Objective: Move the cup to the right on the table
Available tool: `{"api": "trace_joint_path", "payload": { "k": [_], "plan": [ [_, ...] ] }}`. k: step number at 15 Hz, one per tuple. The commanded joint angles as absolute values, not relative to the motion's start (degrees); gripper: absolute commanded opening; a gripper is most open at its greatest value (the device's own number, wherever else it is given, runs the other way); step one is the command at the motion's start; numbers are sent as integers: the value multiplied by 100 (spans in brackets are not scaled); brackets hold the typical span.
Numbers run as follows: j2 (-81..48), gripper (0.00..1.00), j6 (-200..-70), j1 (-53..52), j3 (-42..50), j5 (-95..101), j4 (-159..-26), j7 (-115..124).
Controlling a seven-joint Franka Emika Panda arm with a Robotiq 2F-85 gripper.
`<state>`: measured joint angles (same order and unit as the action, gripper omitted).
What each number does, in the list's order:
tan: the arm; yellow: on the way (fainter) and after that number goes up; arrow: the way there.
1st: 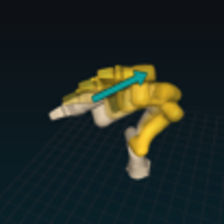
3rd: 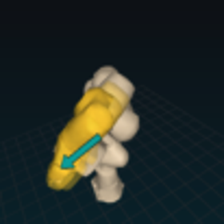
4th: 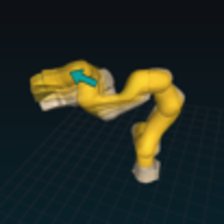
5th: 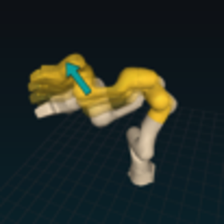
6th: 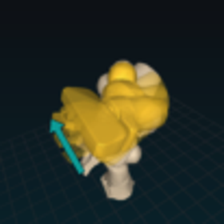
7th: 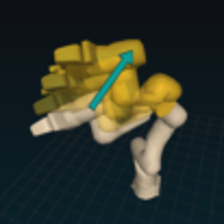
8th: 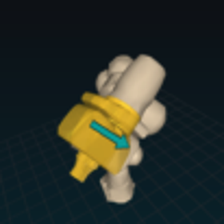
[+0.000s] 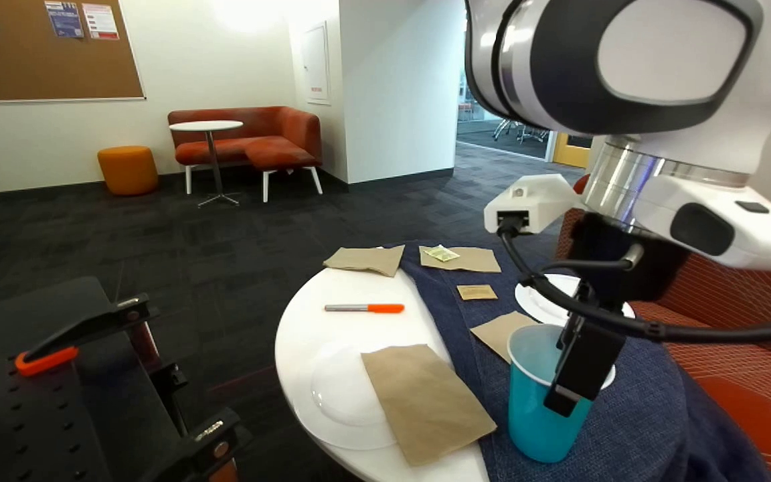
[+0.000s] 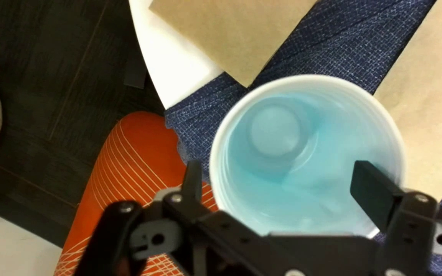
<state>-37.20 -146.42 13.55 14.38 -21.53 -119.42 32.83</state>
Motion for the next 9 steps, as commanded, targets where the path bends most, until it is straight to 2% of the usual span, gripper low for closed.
{"api": "trace_joint_path", "payload": {
  "k": [1, 9],
  "plan": [
    [-3142, 100, -14751, 1120, 1604, -2005, -12544, 3288],
    [-2081, 100, -14707, 676, 2117, -1229, -13531, 3485]
  ]
}}
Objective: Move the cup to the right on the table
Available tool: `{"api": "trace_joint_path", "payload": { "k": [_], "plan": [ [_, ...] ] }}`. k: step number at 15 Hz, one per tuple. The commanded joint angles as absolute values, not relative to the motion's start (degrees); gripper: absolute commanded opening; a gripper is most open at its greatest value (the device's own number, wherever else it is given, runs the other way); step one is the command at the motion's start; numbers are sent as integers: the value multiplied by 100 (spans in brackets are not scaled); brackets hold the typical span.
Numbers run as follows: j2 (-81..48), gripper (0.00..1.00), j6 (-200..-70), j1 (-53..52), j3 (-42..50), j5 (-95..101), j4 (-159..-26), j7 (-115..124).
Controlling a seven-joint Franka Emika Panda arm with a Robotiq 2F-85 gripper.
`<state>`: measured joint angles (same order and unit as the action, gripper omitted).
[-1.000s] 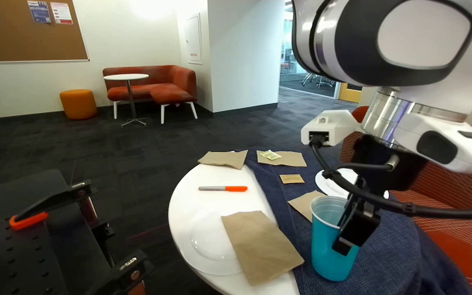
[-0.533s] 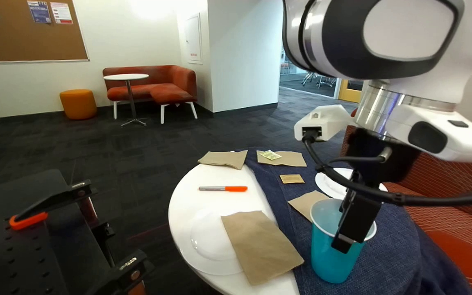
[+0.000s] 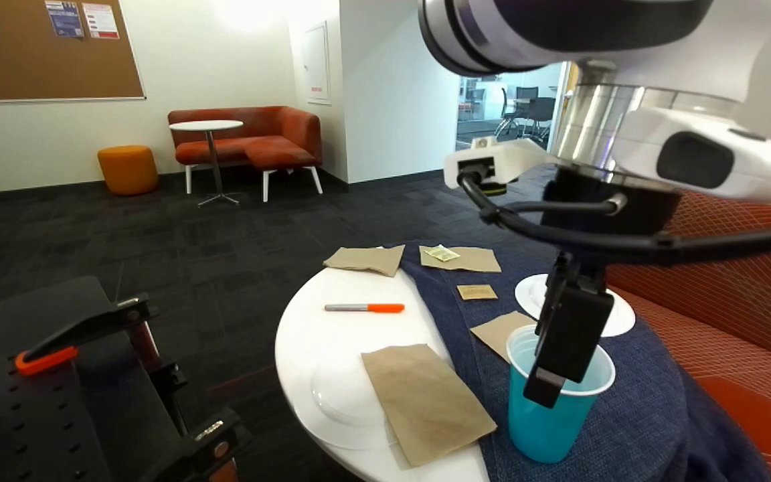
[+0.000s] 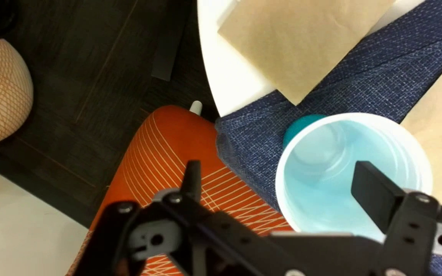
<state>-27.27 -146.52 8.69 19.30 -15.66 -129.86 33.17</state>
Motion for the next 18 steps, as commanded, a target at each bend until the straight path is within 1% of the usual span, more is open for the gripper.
{"api": "trace_joint_path", "payload": {
  "k": [1, 10, 14, 18],
  "plan": [
    [-1955, 100, -14692, 657, 2137, -1109, -13597, 3442],
    [-832, 100, -14598, 420, 2013, 331, -14045, 3407],
    [-392, 100, -14345, 373, 1732, 963, -14094, 3276],
    [-211, 100, -14055, 370, 1249, 1124, -13974, 2968]
  ]
}}
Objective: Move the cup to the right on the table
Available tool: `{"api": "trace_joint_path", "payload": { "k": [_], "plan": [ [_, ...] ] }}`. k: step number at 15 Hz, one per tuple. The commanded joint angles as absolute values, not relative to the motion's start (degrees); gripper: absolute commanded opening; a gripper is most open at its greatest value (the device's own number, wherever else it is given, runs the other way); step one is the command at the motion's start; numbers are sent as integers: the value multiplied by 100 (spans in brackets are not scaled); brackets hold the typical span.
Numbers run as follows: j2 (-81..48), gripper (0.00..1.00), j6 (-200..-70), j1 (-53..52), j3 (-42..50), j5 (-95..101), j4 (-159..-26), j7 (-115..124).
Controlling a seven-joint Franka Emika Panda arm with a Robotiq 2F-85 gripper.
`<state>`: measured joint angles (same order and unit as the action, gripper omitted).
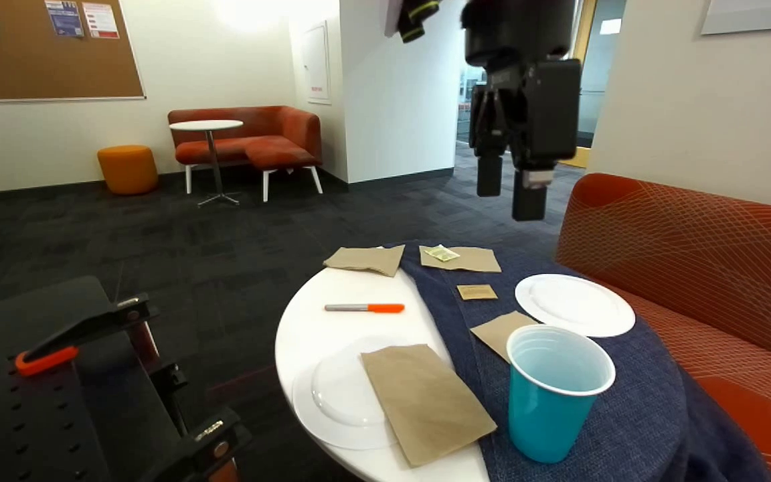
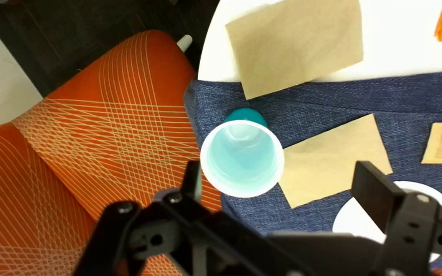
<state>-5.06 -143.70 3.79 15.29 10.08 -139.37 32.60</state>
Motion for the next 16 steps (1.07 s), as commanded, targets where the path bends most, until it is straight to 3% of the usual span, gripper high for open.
{"api": "trace_joint_path", "payload": {
  "k": [1, 8, 16],
  "plan": [
    [-174, 100, -13986, 349, 1121, 1137, -13966, 2810],
    [-237, 100, -13552, 197, 478, 1145, -13737, 1649],
    [-291, 100, -13519, 193, 356, 1060, -13752, 1048]
  ]
}}
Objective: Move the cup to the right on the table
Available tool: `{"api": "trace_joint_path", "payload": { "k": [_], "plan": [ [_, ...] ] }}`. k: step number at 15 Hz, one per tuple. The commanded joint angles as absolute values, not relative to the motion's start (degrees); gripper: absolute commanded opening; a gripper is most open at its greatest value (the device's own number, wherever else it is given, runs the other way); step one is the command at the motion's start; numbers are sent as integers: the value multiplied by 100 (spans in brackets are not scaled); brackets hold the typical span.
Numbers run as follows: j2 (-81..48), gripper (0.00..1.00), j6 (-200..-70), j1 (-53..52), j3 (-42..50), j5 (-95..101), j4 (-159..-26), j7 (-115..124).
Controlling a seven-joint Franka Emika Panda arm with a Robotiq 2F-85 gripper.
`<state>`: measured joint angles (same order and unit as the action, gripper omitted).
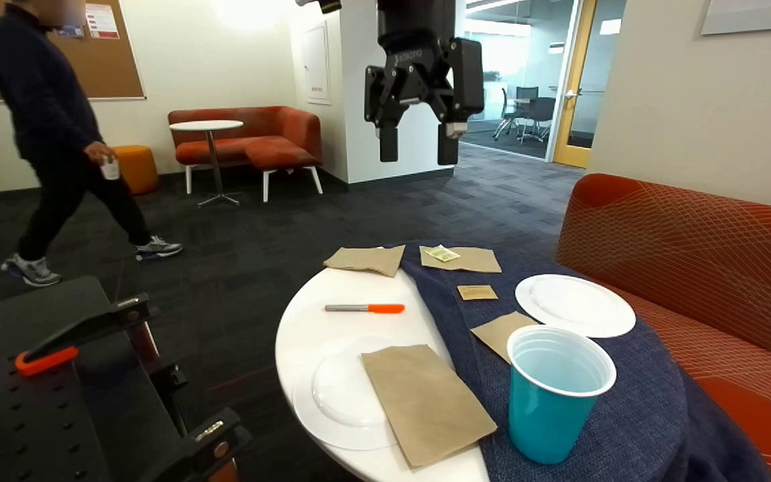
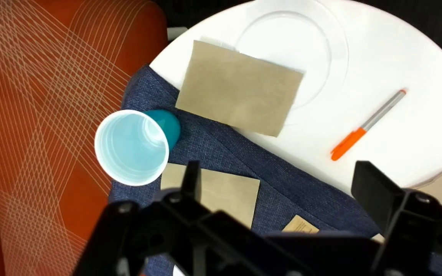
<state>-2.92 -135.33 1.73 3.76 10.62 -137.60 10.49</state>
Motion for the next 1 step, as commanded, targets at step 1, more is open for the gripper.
{"api": "trace_joint_path", "payload": {
  "k": [1],
  "plan": [
    [-291, 100, -13518, 194, 356, 1060, -13751, 1033]
  ]
}}
